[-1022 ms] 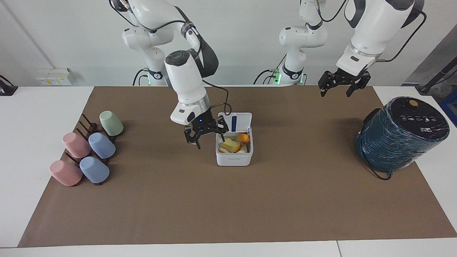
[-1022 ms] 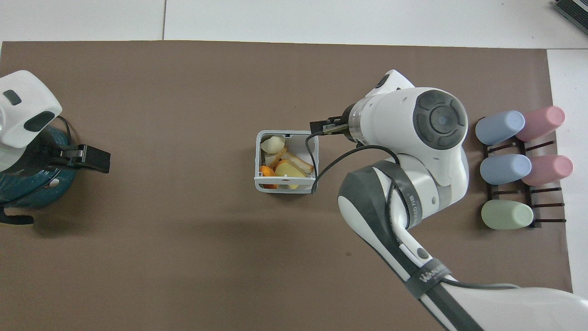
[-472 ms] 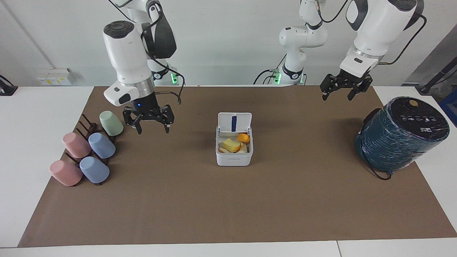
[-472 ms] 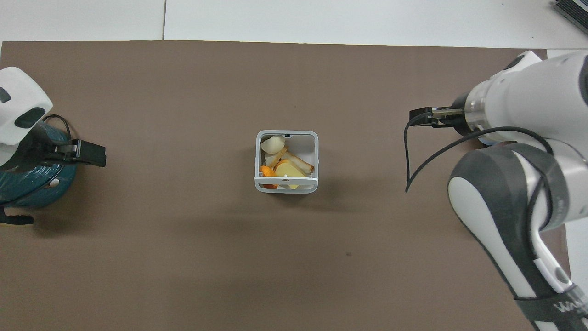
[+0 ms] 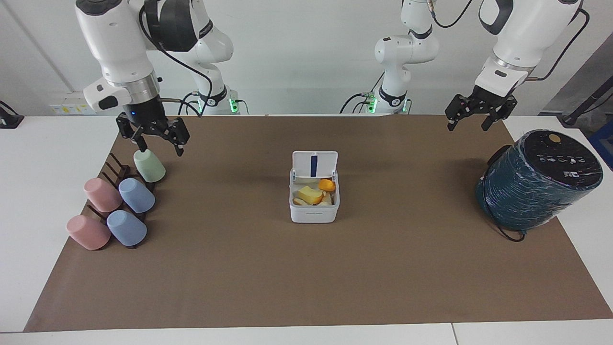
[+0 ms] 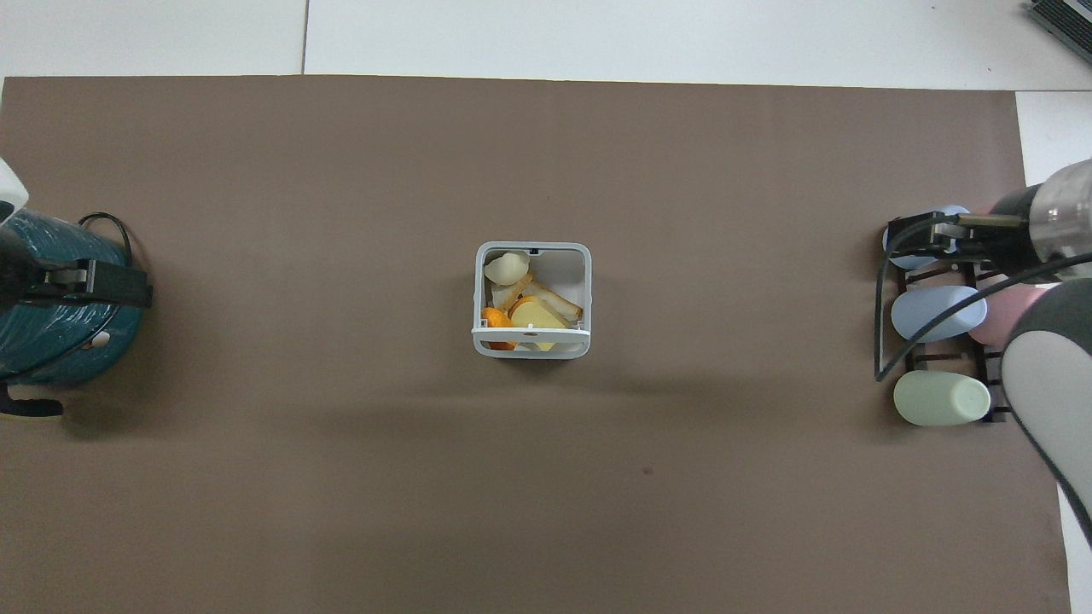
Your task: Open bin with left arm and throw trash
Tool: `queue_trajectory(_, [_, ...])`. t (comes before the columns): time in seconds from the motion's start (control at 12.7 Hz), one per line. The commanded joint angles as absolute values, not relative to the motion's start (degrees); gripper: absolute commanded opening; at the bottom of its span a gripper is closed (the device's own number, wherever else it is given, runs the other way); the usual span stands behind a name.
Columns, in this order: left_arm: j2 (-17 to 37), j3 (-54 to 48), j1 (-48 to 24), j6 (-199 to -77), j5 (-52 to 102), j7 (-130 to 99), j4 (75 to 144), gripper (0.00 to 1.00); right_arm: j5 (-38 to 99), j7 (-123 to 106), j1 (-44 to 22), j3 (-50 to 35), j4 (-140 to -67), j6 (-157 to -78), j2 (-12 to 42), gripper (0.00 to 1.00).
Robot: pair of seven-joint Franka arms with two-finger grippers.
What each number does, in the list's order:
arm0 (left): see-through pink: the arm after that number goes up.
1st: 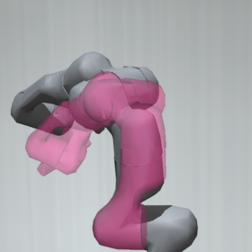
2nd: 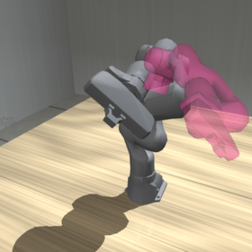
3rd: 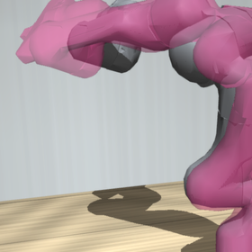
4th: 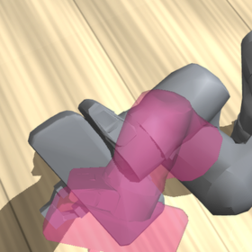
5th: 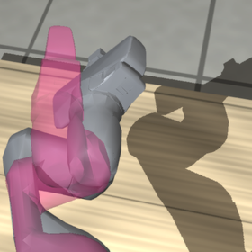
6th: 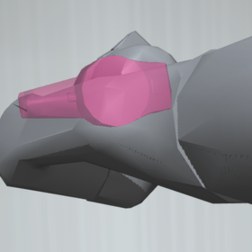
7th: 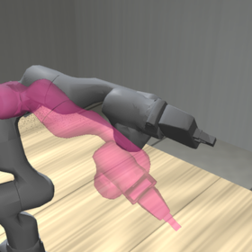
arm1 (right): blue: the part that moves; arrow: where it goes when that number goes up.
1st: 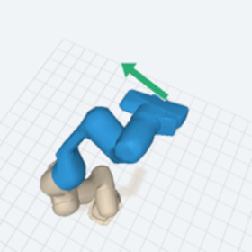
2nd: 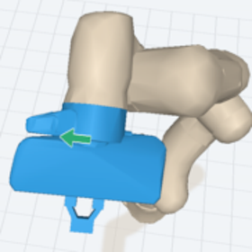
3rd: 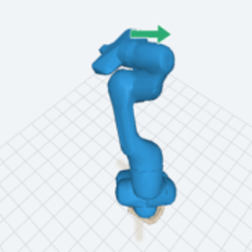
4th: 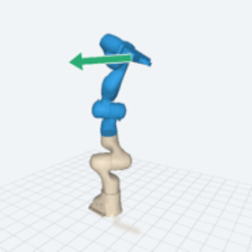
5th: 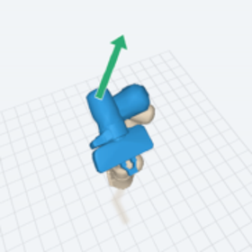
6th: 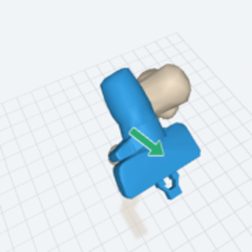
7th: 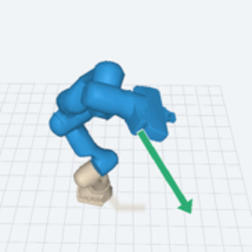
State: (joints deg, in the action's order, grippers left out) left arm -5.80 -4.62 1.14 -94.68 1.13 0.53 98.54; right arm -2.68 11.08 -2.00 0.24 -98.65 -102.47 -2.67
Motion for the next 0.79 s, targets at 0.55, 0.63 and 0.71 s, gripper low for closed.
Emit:
queue_trajectory(0.55, [-0.71, -5.27, 0.88, -92.11, 0.09, 1.23, 89.23, 1.0, -2.46, 2.55, -3.25, 4.04, -92.19, -88.69, -4.48, 1.0])
queue_trajectory(0.63, [-0.44, -5.27, 0.88, -92.2, 0.09, 1.23, 88.95, 1.0, -2.46, 2.37, -3.25, 4.04, -92.46, -88.16, -4.57, 1.0])
queue_trajectory(0.71, [-0.44, -5.36, 0.88, -92.81, 0.35, 1.06, 89.29, 1.0, -2.55, 2.37, -3.25, 3.96, -92.46, -87.02, -4.66, 1.0])
